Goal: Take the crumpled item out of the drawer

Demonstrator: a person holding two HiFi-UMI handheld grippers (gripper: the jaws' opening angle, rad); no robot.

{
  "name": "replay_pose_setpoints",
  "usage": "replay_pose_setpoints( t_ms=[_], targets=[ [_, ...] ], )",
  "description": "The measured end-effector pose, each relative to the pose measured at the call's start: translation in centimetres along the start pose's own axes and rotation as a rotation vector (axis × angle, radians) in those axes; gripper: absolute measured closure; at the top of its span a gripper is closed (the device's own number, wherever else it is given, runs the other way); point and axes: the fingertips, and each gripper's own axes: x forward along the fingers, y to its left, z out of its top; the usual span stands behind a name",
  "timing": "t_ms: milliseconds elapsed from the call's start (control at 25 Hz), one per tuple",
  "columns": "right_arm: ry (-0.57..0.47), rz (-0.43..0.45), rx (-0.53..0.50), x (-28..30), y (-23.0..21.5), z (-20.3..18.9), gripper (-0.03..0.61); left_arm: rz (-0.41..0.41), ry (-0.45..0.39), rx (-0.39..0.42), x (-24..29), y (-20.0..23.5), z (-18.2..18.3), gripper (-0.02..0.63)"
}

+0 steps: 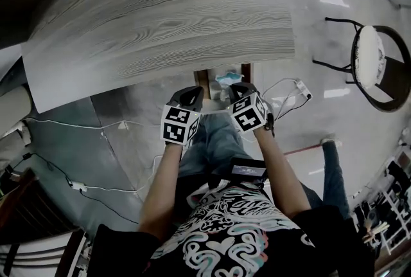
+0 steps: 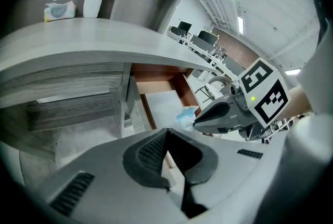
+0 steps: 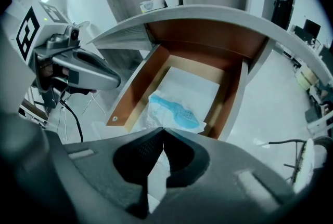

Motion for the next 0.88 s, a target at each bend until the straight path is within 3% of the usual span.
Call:
replay_pose_setpoints(
  t_ms=[400,880],
  targets=[
    [-0.091,-0.033,-0.043,-3.3,0.6,3.1,0.569,0.030,-0.062,0.009,-2.3,0.7,2.2,0.614],
    [-0.176,-0.094,-0.025,-7.3,0.7,4.2,0.569,0.034,-0.159,0.016,-5.6,-0.9,4.6,0.614]
  ],
)
